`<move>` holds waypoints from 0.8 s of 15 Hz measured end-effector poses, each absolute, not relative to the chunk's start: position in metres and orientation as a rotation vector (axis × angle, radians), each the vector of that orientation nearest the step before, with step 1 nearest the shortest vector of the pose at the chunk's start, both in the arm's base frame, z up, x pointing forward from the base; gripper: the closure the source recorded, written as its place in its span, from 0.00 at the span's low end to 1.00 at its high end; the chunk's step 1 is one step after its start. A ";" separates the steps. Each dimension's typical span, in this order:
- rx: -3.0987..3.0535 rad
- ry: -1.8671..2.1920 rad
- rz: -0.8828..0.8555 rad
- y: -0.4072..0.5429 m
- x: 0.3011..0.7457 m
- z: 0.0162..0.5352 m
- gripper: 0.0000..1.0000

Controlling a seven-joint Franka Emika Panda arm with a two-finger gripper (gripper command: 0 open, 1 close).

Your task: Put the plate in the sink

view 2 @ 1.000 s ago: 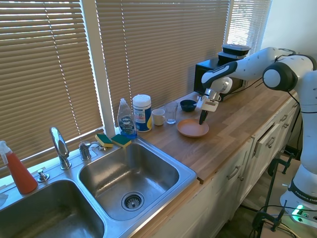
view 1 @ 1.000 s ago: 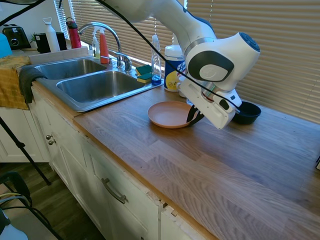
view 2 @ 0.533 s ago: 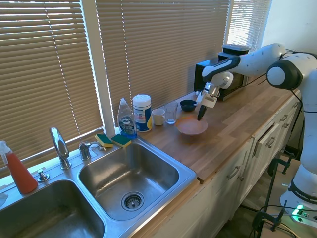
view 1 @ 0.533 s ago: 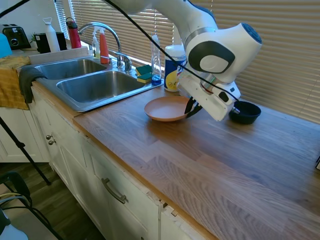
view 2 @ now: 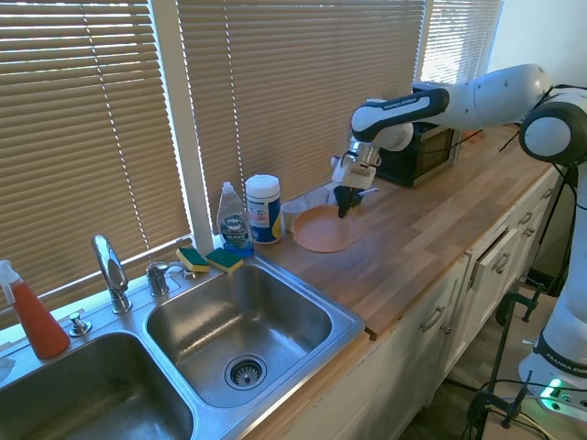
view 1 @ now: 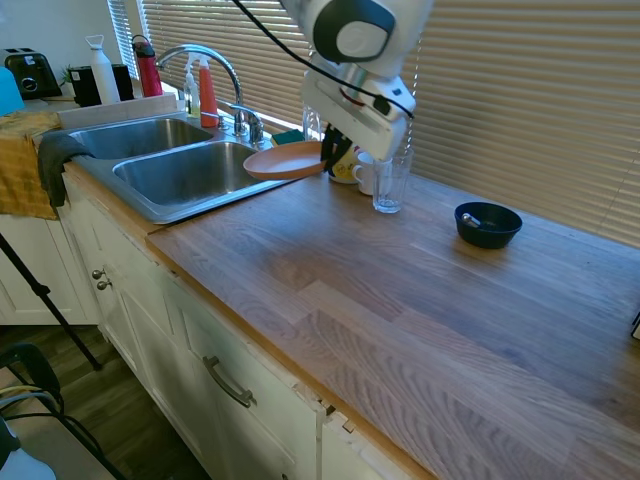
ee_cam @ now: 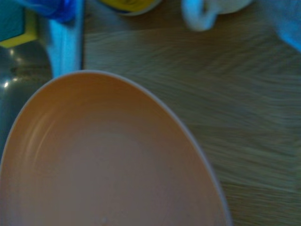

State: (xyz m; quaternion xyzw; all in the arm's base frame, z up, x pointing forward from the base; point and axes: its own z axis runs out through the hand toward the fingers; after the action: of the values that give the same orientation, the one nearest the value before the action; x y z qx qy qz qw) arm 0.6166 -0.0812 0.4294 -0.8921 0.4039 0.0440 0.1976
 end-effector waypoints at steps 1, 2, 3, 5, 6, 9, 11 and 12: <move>-2.528 1.115 0.131 -0.049 0.621 0.431 1.00; -2.559 1.101 0.134 -0.020 0.623 0.431 1.00; -2.589 1.085 0.135 0.009 0.625 0.432 1.00; -2.644 1.053 0.133 0.062 0.628 0.433 1.00; -2.672 1.041 0.131 0.087 0.630 0.433 1.00; -2.752 1.016 0.121 0.155 0.638 0.420 1.00; -2.810 1.015 0.098 0.194 0.646 0.406 1.00; -2.837 1.014 0.079 0.213 0.651 0.397 1.00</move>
State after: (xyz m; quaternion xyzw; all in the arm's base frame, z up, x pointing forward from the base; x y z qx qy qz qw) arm 0.6515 0.2133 0.3972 -0.9394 0.3358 0.0263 0.0637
